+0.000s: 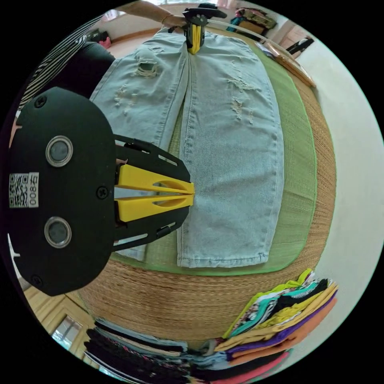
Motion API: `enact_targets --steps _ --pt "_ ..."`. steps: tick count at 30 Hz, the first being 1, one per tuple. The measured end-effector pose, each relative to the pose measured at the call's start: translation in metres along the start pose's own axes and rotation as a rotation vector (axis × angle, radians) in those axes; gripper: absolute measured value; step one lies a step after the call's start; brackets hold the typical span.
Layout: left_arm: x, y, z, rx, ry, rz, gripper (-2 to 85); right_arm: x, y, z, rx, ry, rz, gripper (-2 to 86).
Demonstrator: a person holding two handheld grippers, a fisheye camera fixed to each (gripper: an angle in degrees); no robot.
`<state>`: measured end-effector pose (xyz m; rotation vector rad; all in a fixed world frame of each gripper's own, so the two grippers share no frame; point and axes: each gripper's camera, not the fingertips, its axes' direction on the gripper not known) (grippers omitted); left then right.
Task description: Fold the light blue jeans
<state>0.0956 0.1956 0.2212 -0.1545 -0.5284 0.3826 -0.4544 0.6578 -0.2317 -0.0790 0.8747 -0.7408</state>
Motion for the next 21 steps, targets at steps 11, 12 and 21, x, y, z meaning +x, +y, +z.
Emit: enact_targets --steps 11,12,21 --pt "-0.067 0.104 -0.065 0.355 -0.11 -0.424 0.2 -0.02 -0.023 -0.065 0.169 -0.018 -0.004 0.1" --pt "-0.076 0.111 -0.068 0.373 -0.126 -0.474 0.2 -0.029 -0.031 -0.065 0.168 -0.014 -0.027 0.1" --pt "-0.178 0.119 -0.046 0.35 -0.201 -0.783 0.1 -0.091 -0.119 0.014 0.024 0.082 -0.127 0.0"
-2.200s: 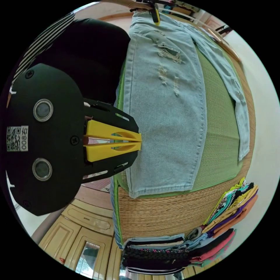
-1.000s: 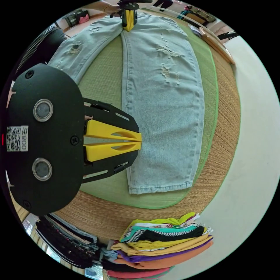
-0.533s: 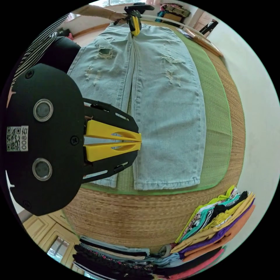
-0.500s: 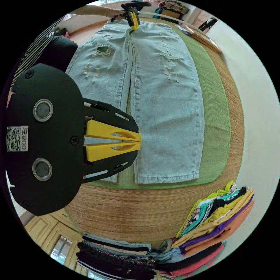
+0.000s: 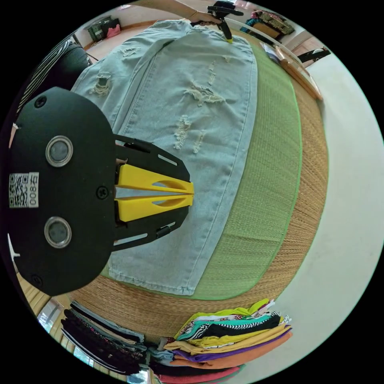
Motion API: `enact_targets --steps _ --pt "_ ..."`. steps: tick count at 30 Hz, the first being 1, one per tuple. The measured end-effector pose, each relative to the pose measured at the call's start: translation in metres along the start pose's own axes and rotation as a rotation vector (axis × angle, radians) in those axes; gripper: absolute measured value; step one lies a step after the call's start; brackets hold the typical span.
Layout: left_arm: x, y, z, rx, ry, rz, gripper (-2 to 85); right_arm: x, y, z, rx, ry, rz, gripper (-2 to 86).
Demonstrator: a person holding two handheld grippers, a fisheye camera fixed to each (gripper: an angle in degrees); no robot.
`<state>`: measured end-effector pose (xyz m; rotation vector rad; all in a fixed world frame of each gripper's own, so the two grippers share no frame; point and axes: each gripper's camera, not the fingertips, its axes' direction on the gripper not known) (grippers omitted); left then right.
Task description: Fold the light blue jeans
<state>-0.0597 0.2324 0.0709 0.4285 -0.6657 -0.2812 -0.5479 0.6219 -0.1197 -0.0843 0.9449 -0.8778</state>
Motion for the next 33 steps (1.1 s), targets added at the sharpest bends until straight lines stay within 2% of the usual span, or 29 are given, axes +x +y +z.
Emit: enact_targets --steps 8,12,16,19,24,28,30,33 --pt "0.013 -0.034 0.027 0.007 -0.119 0.139 0.1 0.035 0.015 0.003 0.066 -0.094 0.091 0.0" --pt "0.001 -0.025 0.033 -0.001 -0.094 0.144 0.1 0.036 0.022 -0.002 0.059 -0.061 0.108 0.0" --pt "-0.017 0.021 0.026 0.067 0.071 0.168 0.2 0.033 0.059 -0.031 0.142 -0.042 0.091 0.1" --pt "-0.035 0.053 0.048 -0.044 0.055 0.171 0.2 0.041 0.07 -0.002 0.028 -0.048 0.089 0.0" --pt "-0.071 0.109 0.03 0.049 0.264 0.069 0.2 0.068 0.101 -0.045 0.142 -0.131 0.158 0.1" --pt "-0.085 0.17 0.029 -0.047 0.139 0.109 0.1 0.064 0.172 -0.072 0.164 -0.144 0.168 0.0" --pt "-0.094 0.191 0.043 -0.151 0.118 0.101 0.1 0.063 0.201 -0.064 0.125 -0.142 0.193 0.0" --pt "-0.111 0.213 0.052 -0.126 0.166 0.027 0.1 0.075 0.226 -0.037 0.055 -0.103 0.267 0.0"
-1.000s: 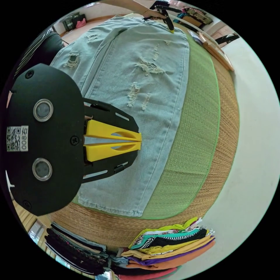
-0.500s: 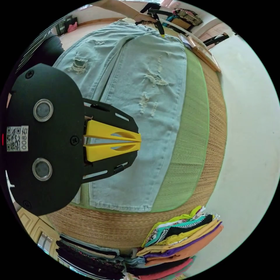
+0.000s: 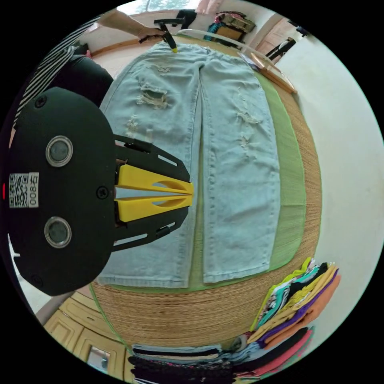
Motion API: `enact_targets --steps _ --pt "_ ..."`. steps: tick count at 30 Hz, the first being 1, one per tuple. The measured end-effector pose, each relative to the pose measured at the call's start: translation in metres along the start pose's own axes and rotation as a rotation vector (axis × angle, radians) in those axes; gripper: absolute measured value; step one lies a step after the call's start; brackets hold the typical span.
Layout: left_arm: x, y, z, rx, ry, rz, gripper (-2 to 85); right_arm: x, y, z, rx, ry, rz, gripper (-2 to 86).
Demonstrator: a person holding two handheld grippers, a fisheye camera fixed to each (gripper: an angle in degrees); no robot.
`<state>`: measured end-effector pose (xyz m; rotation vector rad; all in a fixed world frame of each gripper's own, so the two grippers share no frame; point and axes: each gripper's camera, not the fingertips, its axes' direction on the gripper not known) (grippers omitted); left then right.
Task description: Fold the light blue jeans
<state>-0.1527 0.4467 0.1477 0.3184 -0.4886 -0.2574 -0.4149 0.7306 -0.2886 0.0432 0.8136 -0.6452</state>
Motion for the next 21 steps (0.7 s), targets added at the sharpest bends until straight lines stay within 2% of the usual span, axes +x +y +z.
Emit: enact_targets --steps 2,5,12,17,21 --pt "-0.005 0.001 0.004 -0.012 0.0 -0.028 0.1 0.022 0.003 0.012 -0.007 -0.035 0.072 0.0" --pt "0.001 -0.001 0.009 -0.04 -0.068 0.011 0.2 0.04 -0.006 0.012 0.0 -0.073 0.091 0.0" --pt "0.012 0.012 0.025 -0.074 -0.083 0.038 0.1 0.071 -0.008 0.005 0.011 -0.149 0.11 0.0" --pt "0.004 0.034 0.021 -0.046 -0.118 0.021 0.1 0.061 0.048 -0.037 0.052 -0.162 0.076 0.1" --pt "-0.007 0.048 0.026 -0.016 -0.082 -0.016 0.1 0.052 0.09 -0.029 0.0 -0.091 0.093 0.1"
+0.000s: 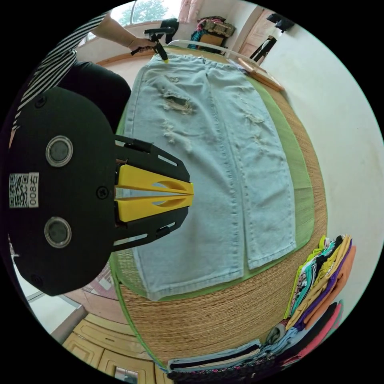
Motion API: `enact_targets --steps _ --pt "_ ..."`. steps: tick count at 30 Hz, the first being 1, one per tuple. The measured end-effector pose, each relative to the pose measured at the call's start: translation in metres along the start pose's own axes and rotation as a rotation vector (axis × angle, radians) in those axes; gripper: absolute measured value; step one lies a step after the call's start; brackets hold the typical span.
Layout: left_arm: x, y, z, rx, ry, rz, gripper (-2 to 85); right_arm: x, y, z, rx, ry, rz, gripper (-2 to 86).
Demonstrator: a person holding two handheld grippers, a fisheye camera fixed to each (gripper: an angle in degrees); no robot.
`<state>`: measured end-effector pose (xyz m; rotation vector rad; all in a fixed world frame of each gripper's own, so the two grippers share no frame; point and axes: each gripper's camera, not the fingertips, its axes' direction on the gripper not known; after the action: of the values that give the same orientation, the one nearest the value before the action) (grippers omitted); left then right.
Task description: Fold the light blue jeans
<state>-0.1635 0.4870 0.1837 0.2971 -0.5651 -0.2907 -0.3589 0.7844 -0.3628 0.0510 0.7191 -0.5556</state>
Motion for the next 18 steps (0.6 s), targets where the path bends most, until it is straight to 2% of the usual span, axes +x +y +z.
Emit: enact_targets --steps 10,18 --pt "-0.004 0.019 0.002 0.002 0.106 -0.035 0.0 0.035 -0.015 -0.008 -0.055 0.026 0.039 0.0" --pt "-0.007 0.007 -0.023 0.052 0.116 -0.013 0.0 -0.019 -0.016 -0.021 -0.051 0.078 0.038 0.0"
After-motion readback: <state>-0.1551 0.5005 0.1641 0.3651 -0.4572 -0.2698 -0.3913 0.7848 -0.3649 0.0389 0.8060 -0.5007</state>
